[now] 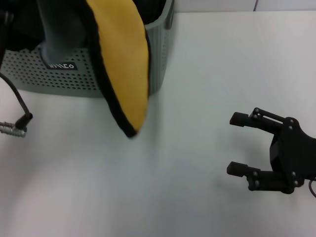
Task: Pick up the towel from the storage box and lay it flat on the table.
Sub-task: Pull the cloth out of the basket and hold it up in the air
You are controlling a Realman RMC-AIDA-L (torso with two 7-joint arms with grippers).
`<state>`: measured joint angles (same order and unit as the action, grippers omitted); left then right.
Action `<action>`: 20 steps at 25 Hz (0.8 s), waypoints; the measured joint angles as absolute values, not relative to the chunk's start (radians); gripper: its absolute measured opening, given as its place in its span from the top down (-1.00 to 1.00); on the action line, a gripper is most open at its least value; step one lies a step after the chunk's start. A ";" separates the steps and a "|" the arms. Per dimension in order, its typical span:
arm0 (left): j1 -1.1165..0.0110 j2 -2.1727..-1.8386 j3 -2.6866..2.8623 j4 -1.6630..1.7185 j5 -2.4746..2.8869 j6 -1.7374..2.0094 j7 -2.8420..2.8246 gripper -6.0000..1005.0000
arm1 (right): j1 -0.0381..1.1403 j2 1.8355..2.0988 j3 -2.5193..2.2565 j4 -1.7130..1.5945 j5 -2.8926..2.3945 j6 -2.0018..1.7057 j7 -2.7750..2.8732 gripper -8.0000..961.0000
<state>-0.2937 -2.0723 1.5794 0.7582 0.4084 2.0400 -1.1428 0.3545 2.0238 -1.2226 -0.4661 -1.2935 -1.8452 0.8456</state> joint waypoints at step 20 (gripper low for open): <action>-0.355 -2.105 1.629 0.477 0.277 2.036 -0.938 0.97 | 0.360 2.027 -1.229 -0.465 -1.293 -1.849 0.845 -0.77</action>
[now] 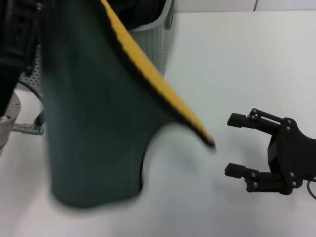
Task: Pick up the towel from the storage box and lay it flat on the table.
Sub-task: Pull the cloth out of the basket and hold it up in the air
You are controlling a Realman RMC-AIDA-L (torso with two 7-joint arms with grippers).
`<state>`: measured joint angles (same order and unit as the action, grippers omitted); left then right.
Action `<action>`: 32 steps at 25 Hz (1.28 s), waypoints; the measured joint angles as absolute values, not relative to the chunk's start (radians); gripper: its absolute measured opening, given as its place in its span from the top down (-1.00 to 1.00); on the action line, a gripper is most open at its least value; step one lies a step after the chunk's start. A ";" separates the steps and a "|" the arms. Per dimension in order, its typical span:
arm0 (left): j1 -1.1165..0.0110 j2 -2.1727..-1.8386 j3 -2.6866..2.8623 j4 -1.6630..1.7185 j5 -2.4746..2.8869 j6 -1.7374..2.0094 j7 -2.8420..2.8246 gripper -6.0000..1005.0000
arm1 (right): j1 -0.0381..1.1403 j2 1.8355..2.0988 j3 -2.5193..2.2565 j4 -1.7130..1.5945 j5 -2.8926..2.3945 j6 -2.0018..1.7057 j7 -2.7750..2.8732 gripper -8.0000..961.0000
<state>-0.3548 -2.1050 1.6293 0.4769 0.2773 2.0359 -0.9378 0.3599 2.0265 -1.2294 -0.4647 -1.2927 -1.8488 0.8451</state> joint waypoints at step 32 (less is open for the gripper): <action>-0.406 -2.108 2.022 0.345 -0.092 1.833 -0.485 0.97 | 0.353 2.028 -1.881 -0.604 -0.593 -1.364 0.484 -0.76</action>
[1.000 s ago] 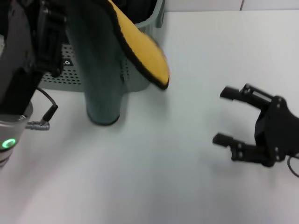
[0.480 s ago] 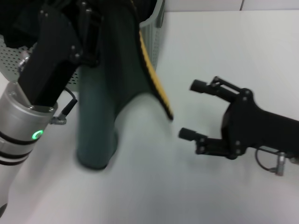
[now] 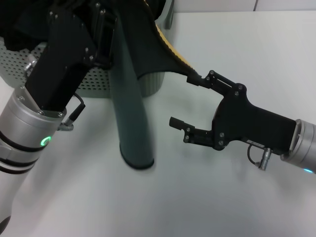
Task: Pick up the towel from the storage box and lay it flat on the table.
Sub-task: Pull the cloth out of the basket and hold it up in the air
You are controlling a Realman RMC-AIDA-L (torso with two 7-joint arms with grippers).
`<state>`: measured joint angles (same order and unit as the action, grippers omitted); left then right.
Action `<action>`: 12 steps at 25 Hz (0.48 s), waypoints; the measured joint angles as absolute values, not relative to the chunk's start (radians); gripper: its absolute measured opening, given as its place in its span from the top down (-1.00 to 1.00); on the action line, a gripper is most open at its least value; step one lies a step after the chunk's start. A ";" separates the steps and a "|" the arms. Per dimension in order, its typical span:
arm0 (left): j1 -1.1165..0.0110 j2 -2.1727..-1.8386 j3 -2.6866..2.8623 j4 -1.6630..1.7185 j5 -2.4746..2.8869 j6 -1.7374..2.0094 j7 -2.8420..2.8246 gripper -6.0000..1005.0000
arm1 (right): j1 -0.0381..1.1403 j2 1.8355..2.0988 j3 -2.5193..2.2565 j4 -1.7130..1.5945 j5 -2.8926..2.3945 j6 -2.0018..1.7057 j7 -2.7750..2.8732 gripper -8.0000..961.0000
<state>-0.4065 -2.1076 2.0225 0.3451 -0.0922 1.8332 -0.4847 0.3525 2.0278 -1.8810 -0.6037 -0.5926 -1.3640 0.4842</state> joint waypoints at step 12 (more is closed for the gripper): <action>-0.407 -2.108 2.022 0.335 -0.126 1.826 -0.483 0.97 | 0.306 2.028 -1.913 -0.634 -0.557 -1.403 0.403 -0.76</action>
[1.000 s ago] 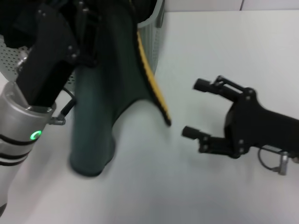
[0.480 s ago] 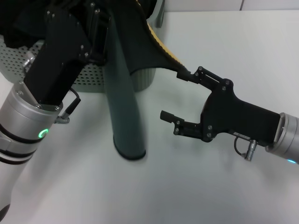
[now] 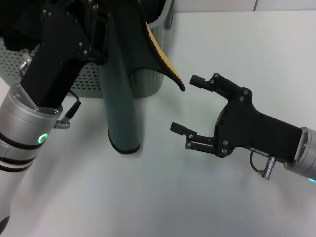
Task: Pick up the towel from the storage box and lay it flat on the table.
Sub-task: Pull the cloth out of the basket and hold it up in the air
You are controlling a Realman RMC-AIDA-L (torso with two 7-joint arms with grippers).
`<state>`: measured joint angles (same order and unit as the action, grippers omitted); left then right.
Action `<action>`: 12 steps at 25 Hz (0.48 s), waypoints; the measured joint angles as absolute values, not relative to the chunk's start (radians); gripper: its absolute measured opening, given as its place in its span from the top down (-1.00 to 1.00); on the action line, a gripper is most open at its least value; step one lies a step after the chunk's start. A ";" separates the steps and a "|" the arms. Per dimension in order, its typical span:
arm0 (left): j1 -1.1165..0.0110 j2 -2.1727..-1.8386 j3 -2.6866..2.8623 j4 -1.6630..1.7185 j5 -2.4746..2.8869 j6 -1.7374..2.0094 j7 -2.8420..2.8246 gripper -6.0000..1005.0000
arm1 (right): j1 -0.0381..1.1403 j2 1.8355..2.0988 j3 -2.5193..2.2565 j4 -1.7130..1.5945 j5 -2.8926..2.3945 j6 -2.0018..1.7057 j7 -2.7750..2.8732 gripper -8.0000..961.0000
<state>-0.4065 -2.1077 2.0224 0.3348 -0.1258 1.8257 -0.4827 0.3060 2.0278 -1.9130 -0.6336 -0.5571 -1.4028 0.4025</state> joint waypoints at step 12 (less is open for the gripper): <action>-0.417 -2.108 2.021 0.334 -0.126 1.811 -0.482 0.97 | 0.306 2.028 -1.955 -0.627 -0.479 -1.384 0.312 -0.76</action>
<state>-0.4169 -2.1076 2.0209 0.3343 -0.1258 1.8110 -0.4817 0.3063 2.0278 -1.9549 -0.6273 -0.4794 -1.3836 0.3121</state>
